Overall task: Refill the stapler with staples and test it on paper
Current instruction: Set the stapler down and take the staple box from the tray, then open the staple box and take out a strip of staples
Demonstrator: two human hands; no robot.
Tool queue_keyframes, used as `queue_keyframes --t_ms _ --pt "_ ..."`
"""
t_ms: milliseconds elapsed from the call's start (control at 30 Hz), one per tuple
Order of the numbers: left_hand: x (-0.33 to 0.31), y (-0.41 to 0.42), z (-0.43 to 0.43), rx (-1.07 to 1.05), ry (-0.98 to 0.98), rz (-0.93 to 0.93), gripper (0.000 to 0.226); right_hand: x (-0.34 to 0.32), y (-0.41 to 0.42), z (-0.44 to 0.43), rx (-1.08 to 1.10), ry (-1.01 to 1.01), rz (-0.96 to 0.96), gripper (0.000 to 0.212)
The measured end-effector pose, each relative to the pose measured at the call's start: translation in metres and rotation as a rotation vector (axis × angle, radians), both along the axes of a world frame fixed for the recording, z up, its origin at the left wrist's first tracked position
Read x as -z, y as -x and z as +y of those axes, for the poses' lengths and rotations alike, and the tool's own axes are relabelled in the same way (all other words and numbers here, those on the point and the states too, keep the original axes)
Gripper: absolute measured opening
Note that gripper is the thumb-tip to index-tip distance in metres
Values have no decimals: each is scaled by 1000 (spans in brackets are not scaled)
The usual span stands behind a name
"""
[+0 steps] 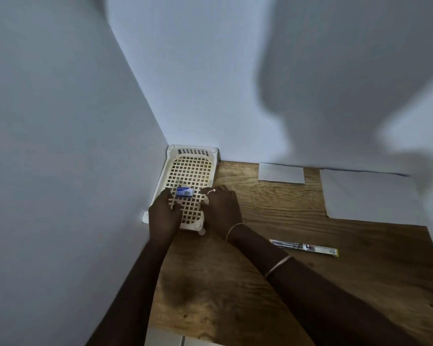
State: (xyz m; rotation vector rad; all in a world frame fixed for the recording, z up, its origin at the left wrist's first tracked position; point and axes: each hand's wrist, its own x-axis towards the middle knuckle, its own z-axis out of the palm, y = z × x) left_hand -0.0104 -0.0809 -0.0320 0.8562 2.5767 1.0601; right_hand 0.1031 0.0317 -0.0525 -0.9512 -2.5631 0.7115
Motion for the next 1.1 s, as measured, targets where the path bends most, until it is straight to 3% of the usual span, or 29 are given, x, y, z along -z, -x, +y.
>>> queue_keyframes --t_ms 100,233,500,900,1100 --pt "4 8 6 5 22 -18 47 4 31 5 10 34 -26 60" --pt "14 15 16 5 79 -41 50 20 50 8 13 53 -97 72" --pt "26 19 11 -16 33 -19 52 27 51 11 72 33 -15 60" --pt "17 -44 3 -30 -465 -411 27 -22 -44 16 86 98 283 51" --pt "4 -86 20 12 -655 -543 29 -43 -90 17 121 197 319 48"
